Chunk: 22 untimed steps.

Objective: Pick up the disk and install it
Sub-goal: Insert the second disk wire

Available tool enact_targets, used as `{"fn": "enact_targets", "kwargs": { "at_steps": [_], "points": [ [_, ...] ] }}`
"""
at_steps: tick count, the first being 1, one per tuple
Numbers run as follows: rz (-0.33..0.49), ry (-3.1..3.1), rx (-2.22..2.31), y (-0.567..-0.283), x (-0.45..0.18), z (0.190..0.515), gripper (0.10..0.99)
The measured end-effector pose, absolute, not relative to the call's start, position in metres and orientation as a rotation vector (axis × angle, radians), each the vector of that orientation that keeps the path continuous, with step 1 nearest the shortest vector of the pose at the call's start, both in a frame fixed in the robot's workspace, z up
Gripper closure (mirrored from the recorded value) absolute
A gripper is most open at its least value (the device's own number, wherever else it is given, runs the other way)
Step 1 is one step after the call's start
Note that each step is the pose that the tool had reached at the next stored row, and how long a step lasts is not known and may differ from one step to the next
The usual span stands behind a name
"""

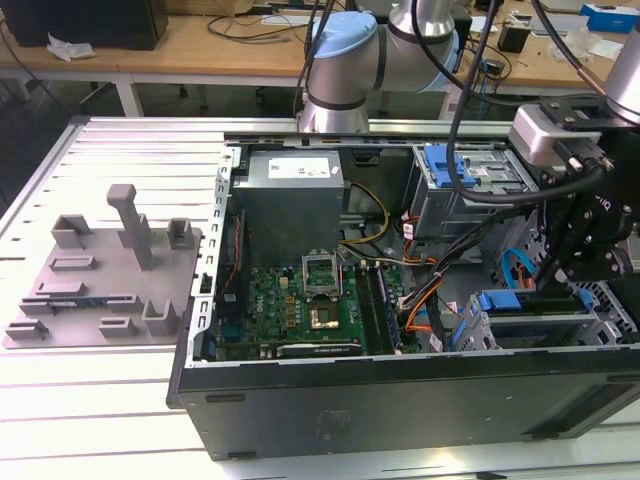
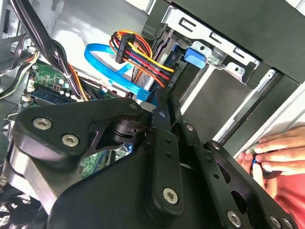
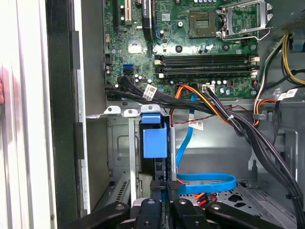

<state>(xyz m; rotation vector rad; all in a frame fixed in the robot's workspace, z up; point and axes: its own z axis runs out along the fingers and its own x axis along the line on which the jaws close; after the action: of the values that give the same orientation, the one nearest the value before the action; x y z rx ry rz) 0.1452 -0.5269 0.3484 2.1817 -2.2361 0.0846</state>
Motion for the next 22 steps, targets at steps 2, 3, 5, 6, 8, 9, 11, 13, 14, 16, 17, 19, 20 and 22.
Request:
{"fn": "enact_targets", "kwargs": {
  "at_steps": [2, 3, 5, 6, 8, 9, 11, 13, 14, 16, 17, 19, 20, 22],
  "points": [
    [0.084, -2.236, 2.182, -0.5264, 0.1449, 0.3482, 0.925],
    [0.084, -2.236, 2.182, -0.5263, 0.1448, 0.3479, 0.925],
    [0.085, -2.236, 2.182, -0.5262, 0.1447, 0.3473, 0.925],
    [0.085, -2.236, 2.182, -0.5263, 0.1447, 0.346, 0.925],
    [0.085, -2.236, 2.182, -0.5263, 0.1447, 0.3452, 0.925],
    [0.084, -2.236, 2.182, -0.5263, 0.1447, 0.3448, 0.925],
    [0.085, -2.236, 2.181, -0.5263, 0.1447, 0.3443, 0.925],
    [0.084, -2.236, 2.182, -0.5263, 0.1447, 0.3436, 0.925],
    [0.084, -2.236, 2.182, -0.5263, 0.1447, 0.3433, 0.925],
    [0.085, -2.236, 2.182, -0.5263, 0.1447, 0.3426, 0.925],
    [0.085, -2.236, 2.181, -0.5263, 0.1447, 0.3421, 0.925],
    [0.085, -2.236, 2.182, -0.5263, 0.1447, 0.341, 0.925],
    [0.085, -2.236, 2.181, -0.5263, 0.1447, 0.34, 0.925],
    [0.085, -2.236, 2.181, -0.5263, 0.1447, 0.3395, 0.925]
  ]
}}
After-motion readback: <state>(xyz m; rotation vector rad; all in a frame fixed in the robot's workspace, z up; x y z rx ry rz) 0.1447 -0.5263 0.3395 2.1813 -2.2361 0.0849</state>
